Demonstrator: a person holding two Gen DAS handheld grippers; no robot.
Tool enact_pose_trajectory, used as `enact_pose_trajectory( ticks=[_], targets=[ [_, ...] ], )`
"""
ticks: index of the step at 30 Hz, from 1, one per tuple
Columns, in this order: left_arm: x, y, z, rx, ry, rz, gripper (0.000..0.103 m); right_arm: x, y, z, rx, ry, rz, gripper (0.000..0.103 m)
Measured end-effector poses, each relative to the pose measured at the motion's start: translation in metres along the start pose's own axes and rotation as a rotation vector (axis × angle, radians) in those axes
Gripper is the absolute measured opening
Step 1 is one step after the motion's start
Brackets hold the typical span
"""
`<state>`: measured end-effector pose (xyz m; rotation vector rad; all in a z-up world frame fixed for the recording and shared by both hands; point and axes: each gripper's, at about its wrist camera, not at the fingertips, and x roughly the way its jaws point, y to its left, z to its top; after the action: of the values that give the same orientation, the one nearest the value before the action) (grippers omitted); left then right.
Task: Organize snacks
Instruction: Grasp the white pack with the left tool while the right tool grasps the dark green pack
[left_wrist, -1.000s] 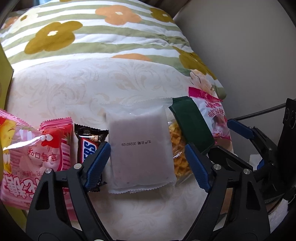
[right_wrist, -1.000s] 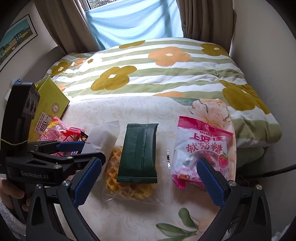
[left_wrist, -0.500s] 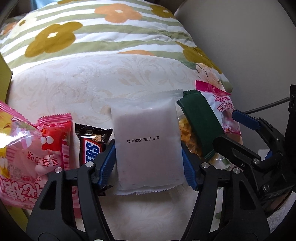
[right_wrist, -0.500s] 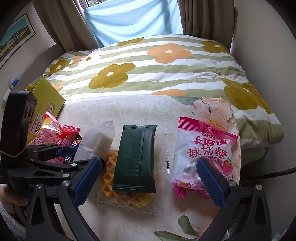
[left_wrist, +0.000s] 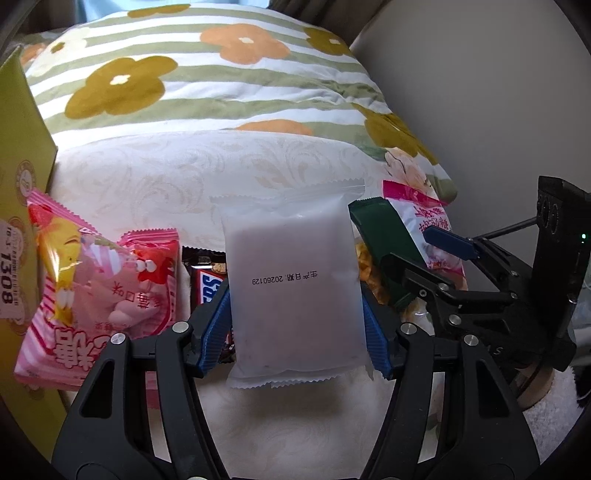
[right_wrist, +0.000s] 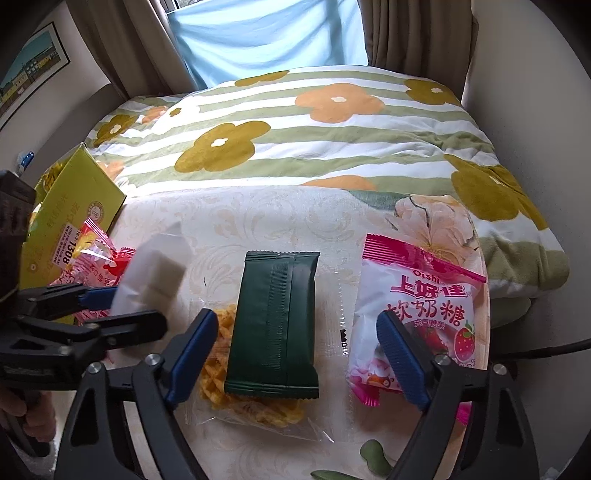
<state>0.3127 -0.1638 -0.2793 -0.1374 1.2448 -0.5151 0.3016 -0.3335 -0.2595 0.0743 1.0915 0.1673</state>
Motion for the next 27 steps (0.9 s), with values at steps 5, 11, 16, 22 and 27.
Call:
enact_pose_trajectory(
  ticks=[5,11,16,22,27],
  targets=[
    [-0.014,0.001,0.0,0.011,-0.029,0.0,0.06,0.008,0.012,-0.003,-0.046,-0.008,-0.019,0.07],
    [-0.02,0.004,0.0,0.009,-0.038,0.004,0.06,0.012,0.02,-0.005,-0.082,-0.019,-0.033,0.045],
    [-0.022,0.004,-0.002,0.005,-0.044,0.011,0.06,0.01,0.021,-0.006,-0.083,-0.026,-0.028,0.041],
    [-0.033,-0.001,-0.002,0.014,-0.067,0.015,0.06,-0.007,0.027,-0.004,-0.088,-0.053,-0.021,0.041],
    [-0.058,-0.009,-0.001,0.009,-0.114,0.008,0.06,-0.038,0.033,0.003,-0.107,-0.095,-0.019,0.041]
  ],
)
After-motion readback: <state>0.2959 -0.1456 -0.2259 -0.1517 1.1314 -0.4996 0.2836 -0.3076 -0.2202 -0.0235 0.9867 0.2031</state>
